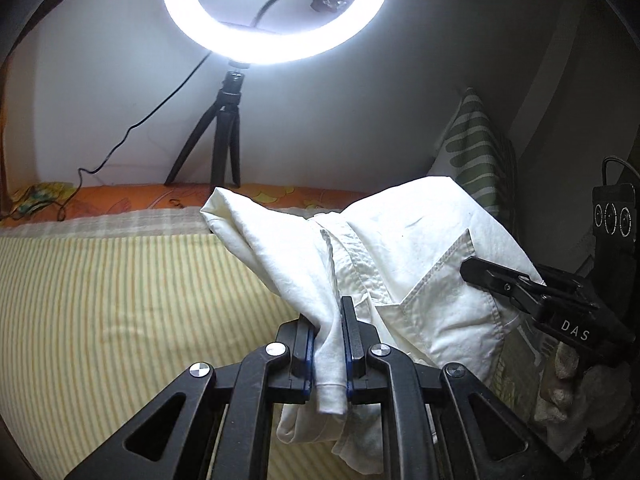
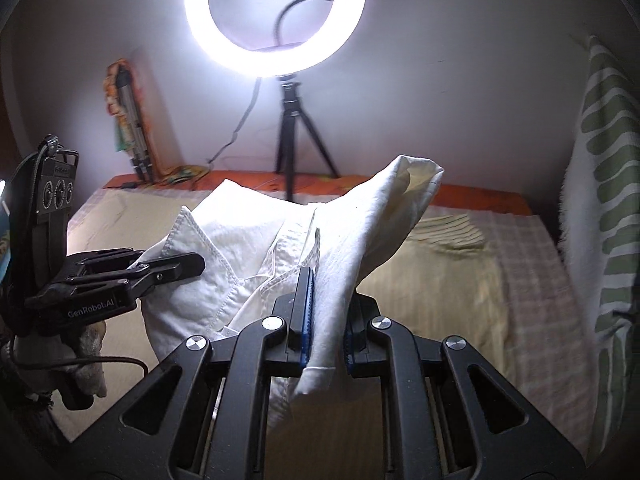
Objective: Fold small clothes
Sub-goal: 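Lower the folded shirt onto the bed near the pillow and open both tools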
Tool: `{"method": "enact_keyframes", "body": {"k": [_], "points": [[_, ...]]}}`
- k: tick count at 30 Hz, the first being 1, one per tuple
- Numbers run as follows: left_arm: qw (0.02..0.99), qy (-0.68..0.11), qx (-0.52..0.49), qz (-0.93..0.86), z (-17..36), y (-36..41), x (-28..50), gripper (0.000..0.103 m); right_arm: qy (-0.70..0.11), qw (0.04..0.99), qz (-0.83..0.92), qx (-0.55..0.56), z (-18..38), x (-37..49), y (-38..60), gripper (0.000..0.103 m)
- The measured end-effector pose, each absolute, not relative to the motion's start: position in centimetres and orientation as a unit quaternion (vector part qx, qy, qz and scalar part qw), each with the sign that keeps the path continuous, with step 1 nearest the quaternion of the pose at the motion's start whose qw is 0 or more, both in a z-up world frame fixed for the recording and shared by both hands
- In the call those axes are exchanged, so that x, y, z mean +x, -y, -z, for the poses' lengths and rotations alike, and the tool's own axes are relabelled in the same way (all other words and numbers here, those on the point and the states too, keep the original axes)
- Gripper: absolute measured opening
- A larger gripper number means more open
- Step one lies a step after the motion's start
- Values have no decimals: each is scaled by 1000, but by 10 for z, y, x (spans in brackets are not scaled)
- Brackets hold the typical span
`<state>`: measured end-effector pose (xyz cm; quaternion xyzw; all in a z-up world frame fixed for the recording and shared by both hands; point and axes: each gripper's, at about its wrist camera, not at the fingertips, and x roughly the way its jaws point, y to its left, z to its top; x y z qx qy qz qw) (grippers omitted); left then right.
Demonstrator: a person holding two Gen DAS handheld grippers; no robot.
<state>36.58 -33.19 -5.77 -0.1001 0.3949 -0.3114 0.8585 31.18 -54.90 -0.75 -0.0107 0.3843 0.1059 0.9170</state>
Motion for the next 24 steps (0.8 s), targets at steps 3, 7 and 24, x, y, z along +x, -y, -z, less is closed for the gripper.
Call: {"method": "enact_keyframes", "body": {"k": [3,7,24], "points": [[862,-389,-91,312,64,366,385,8,-382,920,-88,-7,15,335,572,13],[869,-385,-79,302,75,400,408,8,-383,921,-70,-8,30,364,598,13],[862,-441,-23,247,117,417,420,60,-437,898,56,21,92,391,671,59]]}}
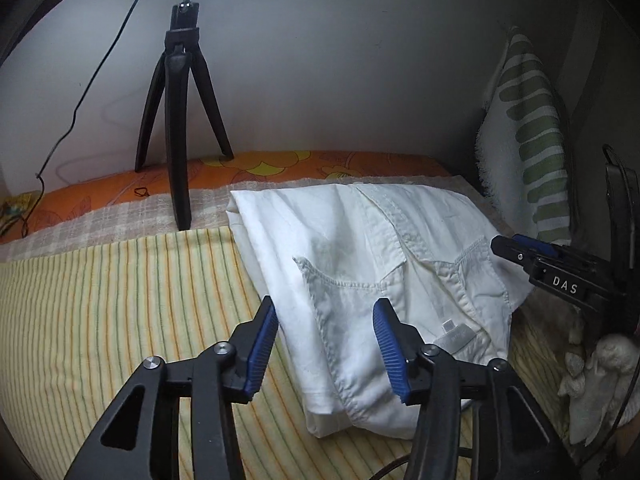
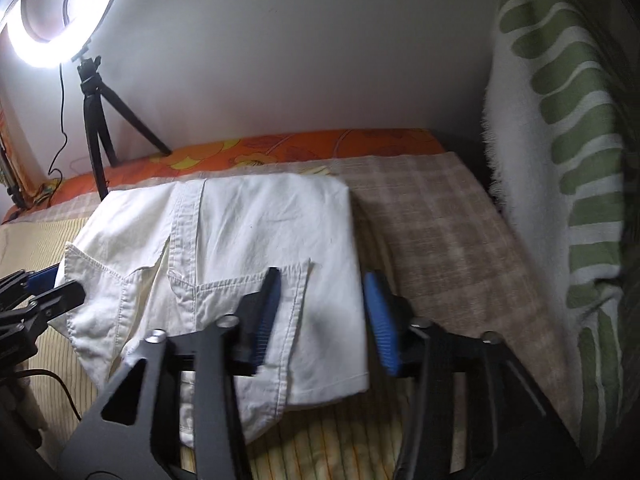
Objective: Fold small clothes
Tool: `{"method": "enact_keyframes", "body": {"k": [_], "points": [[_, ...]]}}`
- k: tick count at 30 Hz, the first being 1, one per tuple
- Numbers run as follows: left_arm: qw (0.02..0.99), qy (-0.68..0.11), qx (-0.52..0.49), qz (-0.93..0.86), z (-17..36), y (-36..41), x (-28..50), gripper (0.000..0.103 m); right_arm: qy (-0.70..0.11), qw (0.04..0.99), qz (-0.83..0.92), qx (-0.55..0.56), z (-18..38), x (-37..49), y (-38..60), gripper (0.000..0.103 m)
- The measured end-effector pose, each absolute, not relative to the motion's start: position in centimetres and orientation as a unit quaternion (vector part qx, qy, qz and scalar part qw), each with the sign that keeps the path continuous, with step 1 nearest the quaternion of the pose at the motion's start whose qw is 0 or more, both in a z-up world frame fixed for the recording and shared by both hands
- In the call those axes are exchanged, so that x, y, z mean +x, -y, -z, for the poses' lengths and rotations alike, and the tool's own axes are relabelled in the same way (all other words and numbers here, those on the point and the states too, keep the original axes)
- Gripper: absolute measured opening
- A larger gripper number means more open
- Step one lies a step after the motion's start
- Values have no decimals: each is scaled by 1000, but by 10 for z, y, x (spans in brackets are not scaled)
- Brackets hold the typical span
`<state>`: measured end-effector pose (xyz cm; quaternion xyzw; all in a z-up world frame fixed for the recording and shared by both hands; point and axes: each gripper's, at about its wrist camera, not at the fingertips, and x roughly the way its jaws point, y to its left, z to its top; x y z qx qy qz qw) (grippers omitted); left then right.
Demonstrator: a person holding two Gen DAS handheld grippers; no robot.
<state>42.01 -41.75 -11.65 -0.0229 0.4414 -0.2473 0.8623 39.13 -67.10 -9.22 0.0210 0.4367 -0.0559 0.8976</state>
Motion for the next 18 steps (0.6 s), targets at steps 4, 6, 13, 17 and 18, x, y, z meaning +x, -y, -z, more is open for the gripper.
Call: {"method": "enact_keyframes", "body": {"k": [4,6,13,17,18], "points": [[871,-426,-11,244,101,413,404,78,-423,904,59,24,74,377,670,72],[872,-423,-8,246,93,412,396,80,-419,906,58,23,66,373,666,73],[887,-389,4,249,53,401,363,91,-405,913,47,27,34,345,653,73],[894,-371,-1,250,30,386,343,95,-391,919,40,39,13,325,645,73],[895,-369,-2,249,25,383,339,96,-388,920,37,42,9,320,643,74]]}}
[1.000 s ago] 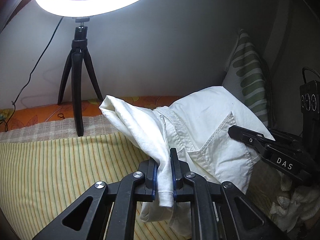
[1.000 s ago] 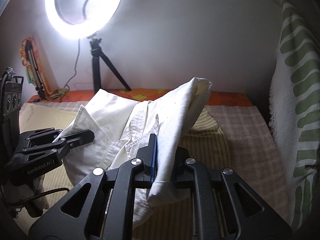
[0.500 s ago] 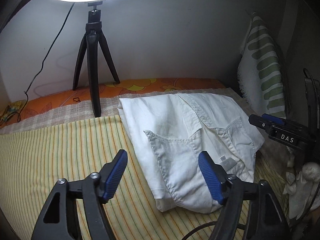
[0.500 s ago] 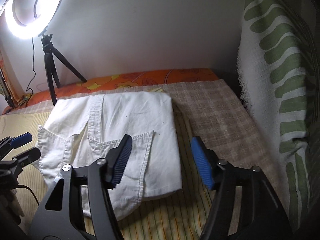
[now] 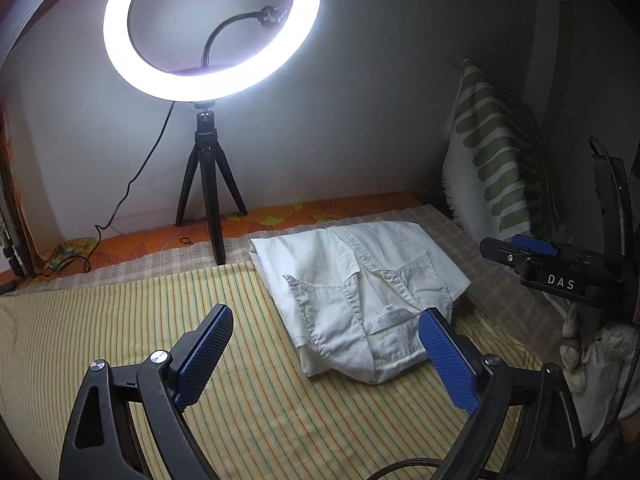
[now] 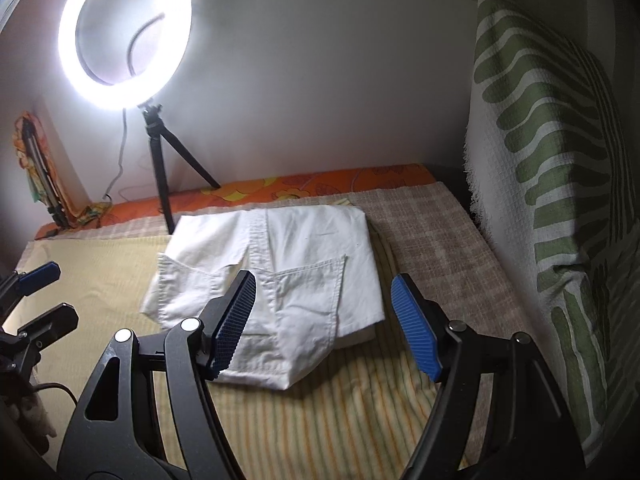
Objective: Fold small clothes
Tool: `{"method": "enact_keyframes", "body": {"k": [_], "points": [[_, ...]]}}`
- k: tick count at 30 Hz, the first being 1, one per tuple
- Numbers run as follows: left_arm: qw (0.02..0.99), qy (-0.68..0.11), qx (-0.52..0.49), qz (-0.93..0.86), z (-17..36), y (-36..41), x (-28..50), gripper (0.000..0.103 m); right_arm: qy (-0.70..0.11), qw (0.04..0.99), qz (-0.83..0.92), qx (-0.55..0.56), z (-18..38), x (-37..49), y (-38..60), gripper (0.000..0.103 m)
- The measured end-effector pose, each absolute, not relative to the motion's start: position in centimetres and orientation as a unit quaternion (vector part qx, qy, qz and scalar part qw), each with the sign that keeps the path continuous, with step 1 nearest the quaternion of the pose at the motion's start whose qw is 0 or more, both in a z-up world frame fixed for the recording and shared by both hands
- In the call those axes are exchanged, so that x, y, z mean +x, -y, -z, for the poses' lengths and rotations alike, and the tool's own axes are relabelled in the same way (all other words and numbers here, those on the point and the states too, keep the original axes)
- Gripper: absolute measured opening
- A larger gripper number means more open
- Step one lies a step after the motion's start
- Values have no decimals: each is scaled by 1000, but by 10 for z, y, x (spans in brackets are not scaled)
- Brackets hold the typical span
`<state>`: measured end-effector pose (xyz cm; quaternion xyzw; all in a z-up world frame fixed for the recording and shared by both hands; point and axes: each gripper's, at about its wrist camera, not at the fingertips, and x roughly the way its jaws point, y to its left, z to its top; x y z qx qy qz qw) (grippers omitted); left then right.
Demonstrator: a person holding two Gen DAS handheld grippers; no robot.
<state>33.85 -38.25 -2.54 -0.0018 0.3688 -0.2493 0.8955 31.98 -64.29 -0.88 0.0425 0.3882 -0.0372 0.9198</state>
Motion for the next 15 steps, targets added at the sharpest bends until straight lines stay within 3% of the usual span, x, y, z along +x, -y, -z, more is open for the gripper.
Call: {"method": "enact_keyframes", "body": {"k": [5,15], "points": [[904,-348,-2,249,1,366,308,100,-362,930,31,45,-19,289,623,91],[911,-316,2,264,-32,331,250,103,-341,939,22,44,-54,231,572,96]]}}
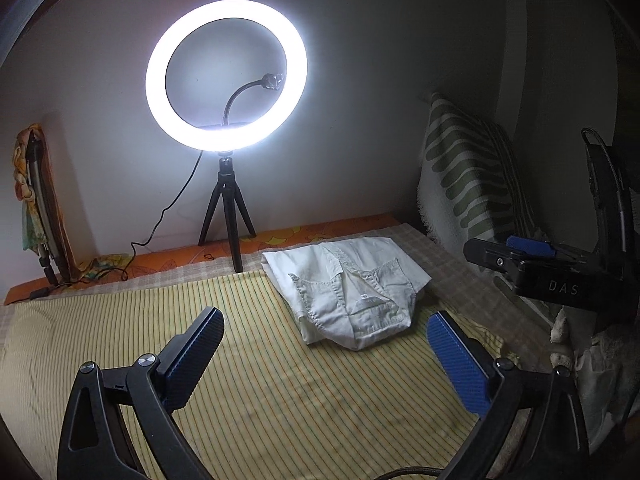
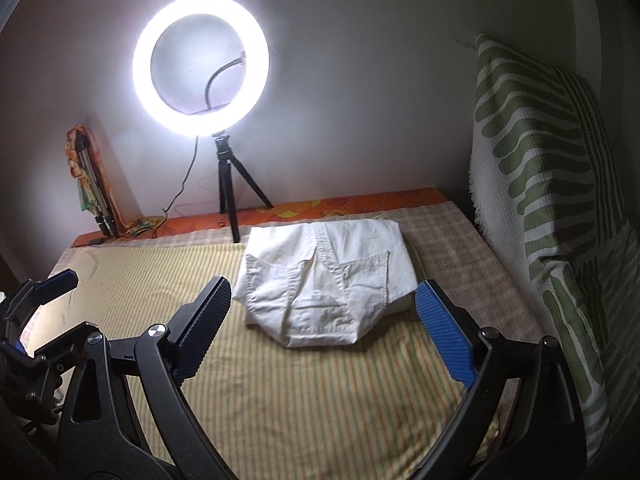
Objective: Fold small clothes
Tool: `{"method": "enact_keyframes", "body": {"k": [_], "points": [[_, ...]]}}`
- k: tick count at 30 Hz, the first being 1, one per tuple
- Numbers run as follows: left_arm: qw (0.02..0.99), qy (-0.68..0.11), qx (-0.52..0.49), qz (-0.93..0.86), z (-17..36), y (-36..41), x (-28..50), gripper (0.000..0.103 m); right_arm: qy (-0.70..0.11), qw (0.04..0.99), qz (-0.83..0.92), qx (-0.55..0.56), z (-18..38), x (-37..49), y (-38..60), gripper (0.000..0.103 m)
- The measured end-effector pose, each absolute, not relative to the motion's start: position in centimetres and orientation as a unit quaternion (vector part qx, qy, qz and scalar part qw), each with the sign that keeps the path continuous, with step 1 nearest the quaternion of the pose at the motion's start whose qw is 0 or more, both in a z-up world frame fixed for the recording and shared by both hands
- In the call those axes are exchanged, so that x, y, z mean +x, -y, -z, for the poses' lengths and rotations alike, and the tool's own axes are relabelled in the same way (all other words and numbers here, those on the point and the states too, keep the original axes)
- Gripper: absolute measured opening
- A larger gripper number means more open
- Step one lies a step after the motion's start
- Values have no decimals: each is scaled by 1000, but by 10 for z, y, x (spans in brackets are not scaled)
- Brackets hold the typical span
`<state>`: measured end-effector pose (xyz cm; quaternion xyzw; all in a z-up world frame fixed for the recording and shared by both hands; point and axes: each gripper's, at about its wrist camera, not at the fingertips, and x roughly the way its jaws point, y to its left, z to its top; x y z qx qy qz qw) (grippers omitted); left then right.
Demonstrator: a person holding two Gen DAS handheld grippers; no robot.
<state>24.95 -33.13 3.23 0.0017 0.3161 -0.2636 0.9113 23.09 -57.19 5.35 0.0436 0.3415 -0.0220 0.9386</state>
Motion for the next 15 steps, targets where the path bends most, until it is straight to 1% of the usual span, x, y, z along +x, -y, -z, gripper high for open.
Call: {"method": "enact_keyframes", "body": {"k": [7,9,15], "points": [[914,-306,11,265,-42,297,213,103,-340,939,29,44,-56,195,538,96],[915,-306,11,262,-42,286,206,103,-337,940,31,49,-55,186,529,103],[917,-310,20,250,-43,253,180,103,-336,940,27,56,-44,161,499,103]]}}
